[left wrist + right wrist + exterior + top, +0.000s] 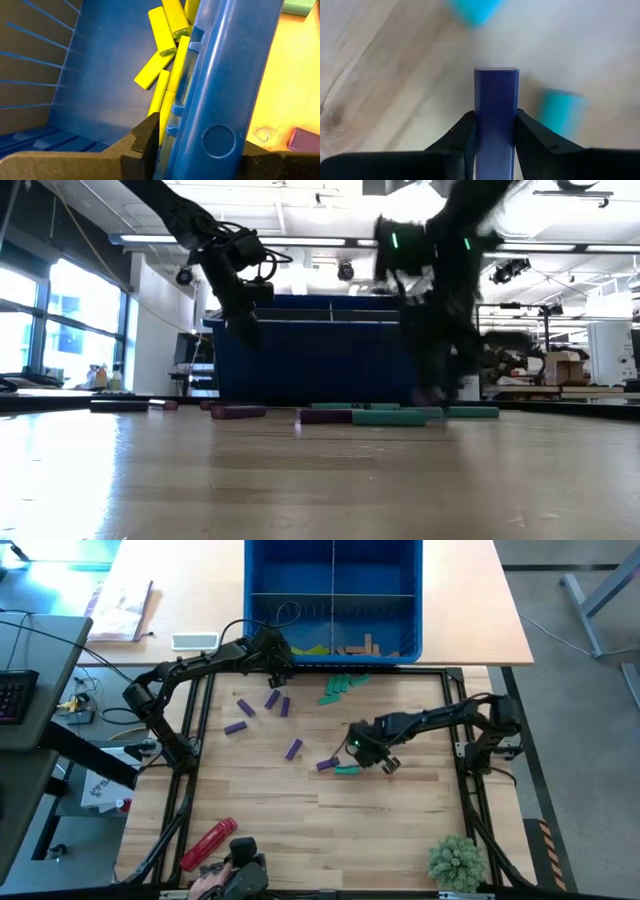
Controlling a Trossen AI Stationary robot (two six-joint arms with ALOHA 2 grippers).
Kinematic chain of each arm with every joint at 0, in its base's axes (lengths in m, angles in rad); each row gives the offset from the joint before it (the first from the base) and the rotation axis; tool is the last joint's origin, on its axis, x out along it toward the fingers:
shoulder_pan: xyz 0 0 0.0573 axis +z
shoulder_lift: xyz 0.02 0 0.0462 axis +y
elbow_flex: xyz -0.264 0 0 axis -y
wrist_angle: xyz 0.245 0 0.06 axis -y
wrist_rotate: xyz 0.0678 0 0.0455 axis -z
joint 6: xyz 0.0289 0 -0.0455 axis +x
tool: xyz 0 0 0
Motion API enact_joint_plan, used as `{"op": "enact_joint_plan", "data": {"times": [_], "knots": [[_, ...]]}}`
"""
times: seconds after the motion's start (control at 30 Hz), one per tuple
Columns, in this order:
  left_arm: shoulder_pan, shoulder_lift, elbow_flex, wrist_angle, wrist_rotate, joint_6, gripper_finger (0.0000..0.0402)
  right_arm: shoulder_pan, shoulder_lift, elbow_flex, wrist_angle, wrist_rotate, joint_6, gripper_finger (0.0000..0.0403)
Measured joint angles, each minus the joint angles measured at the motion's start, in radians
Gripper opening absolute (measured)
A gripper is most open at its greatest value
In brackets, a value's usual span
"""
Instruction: Sort blocks
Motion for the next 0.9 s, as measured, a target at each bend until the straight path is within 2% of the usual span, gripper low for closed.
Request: {"op": "enact_joint_plan", "data": {"times": [0.2,0.3,0.37,0.5,0.7,0.9], "knots": [[0.000,0.000,0.000,0.000,0.000,-0.004,0.0094,-0.048,-0.106,0.171,-0.029,0.125,0.044,0.0085],[-0.001,0.000,0.000,0.000,0.000,-0.005,0.0094,-0.119,-0.156,0.255,0.060,0.205,0.066,0.0085],[-0.002,0.000,0.000,0.000,0.000,-0.006,0.0094,-0.179,-0.175,0.302,0.126,0.215,0.071,0.0085],[-0.002,0.000,0.000,-0.001,0.005,-0.014,0.0094,-0.319,-0.179,0.375,0.328,0.158,0.072,0.0085],[-0.002,0.000,0.000,0.001,0.010,-0.010,0.0094,-0.542,-0.140,0.388,0.812,0.036,0.143,0.0085],[-0.002,0.000,0.000,-0.004,0.014,-0.010,0.0094,-0.736,-0.021,0.386,1.029,-0.047,0.309,0.0085]]}}
